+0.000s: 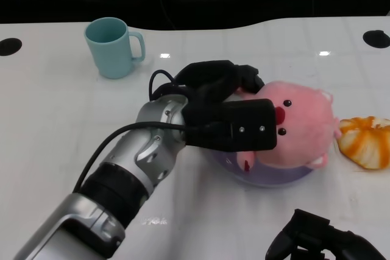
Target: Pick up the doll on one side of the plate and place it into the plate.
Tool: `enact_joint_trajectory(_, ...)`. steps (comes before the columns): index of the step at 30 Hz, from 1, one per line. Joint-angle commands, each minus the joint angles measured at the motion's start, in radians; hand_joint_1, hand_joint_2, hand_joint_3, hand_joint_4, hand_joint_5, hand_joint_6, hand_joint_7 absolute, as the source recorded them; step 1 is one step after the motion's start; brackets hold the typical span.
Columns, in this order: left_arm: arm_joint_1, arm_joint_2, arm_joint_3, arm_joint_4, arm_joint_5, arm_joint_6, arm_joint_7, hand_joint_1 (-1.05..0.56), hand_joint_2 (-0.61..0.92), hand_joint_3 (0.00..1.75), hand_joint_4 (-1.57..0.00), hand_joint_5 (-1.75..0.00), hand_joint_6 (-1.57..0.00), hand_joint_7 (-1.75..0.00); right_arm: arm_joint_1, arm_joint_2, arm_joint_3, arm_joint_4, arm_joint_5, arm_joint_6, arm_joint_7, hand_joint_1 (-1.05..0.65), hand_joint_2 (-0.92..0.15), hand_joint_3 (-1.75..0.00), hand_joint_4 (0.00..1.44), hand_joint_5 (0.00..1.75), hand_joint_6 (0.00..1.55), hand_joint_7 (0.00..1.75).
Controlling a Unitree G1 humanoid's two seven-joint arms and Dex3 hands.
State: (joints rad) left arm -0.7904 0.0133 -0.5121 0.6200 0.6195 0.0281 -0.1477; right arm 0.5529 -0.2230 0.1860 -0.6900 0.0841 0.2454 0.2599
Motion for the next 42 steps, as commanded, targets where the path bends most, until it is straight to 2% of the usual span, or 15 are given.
enact_joint_trajectory(1,0.008,0.04,-0.01,-0.047,0.006,0.007,-0.053,-0.62,0.92,0.25,-0.17,-0.4,-0.34,0.0,0.003,-0.007,-0.011,-0.019,0.006,0.009,-0.005,-0.31,-0.91,-0.49,0.7,1.75,0.51,1.66)
enact_joint_trajectory(4,0.007,0.07,-0.025,-0.078,0.017,0.024,-0.111,-0.7,0.92,0.31,-0.04,-0.34,-0.22,0.0,0.001,-0.002,-0.011,-0.023,0.012,0.019,-0.007,-0.31,-0.91,-0.49,0.71,1.75,0.52,1.66)
enact_joint_trajectory(7,0.009,0.098,-0.036,-0.111,0.03,0.037,-0.156,-0.77,0.92,0.38,0.0,-0.27,-0.14,0.0,0.0,0.001,-0.012,-0.023,0.022,0.023,-0.007,-0.3,-0.91,-0.49,0.71,1.75,0.53,1.66)
enact_joint_trajectory(13,0.047,0.155,-0.015,-0.236,0.013,0.063,-0.228,-0.82,0.92,0.41,0.0,-0.22,-0.13,-0.01,0.004,0.001,-0.016,-0.037,0.03,0.032,-0.012,-0.3,-0.92,-0.5,0.7,1.75,0.52,1.66)
enact_joint_trajectory(18,0.134,0.206,0.025,-0.374,-0.028,0.054,-0.251,-0.83,0.92,0.39,0.0,-0.25,-0.13,-0.01,-0.008,-0.011,-0.027,-0.033,0.029,0.03,-0.008,-0.3,-0.92,-0.5,0.69,1.75,0.51,1.66)
enact_joint_trajectory(28,0.332,0.283,0.134,-0.629,-0.124,0.045,-0.264,-0.82,0.92,0.35,0.0,-0.45,-0.16,-0.02,-0.024,-0.017,-0.037,-0.018,0.036,0.026,0.003,-0.3,-0.92,-0.49,0.68,1.75,0.5,1.65)
enact_joint_trajectory(30,0.379,0.289,0.159,-0.673,-0.15,0.033,-0.252,-0.79,0.92,0.33,0.0,-0.53,-0.19,-0.04,-0.024,-0.017,-0.034,-0.02,0.034,0.026,0.002,-0.3,-0.92,-0.49,0.69,1.75,0.5,1.65)
enact_joint_trajectory(32,0.432,0.289,0.188,-0.708,-0.185,0.006,-0.23,-0.76,0.92,0.31,-0.01,-0.65,-0.23,-0.05,-0.025,-0.017,-0.03,-0.021,0.029,0.024,0.001,-0.3,-0.92,-0.49,0.69,1.75,0.5,1.65)
enact_joint_trajectory(37,0.563,0.264,0.262,-0.752,-0.275,-0.083,-0.162,-0.67,0.92,0.24,-0.1,-0.81,-0.36,-0.11,-0.028,-0.013,-0.024,-0.027,0.026,0.031,-0.004,-0.28,-0.92,-0.49,0.69,1.75,0.5,1.66)
enact_joint_trajectory(42,0.688,0.21,0.322,-0.79,-0.402,-0.146,-0.122,-0.42,0.92,0.14,-0.22,-0.95,-0.5,-0.17,-0.033,-0.011,-0.017,-0.037,0.027,0.045,-0.007,-0.27,-0.92,-0.51,0.68,1.75,0.49,1.66)
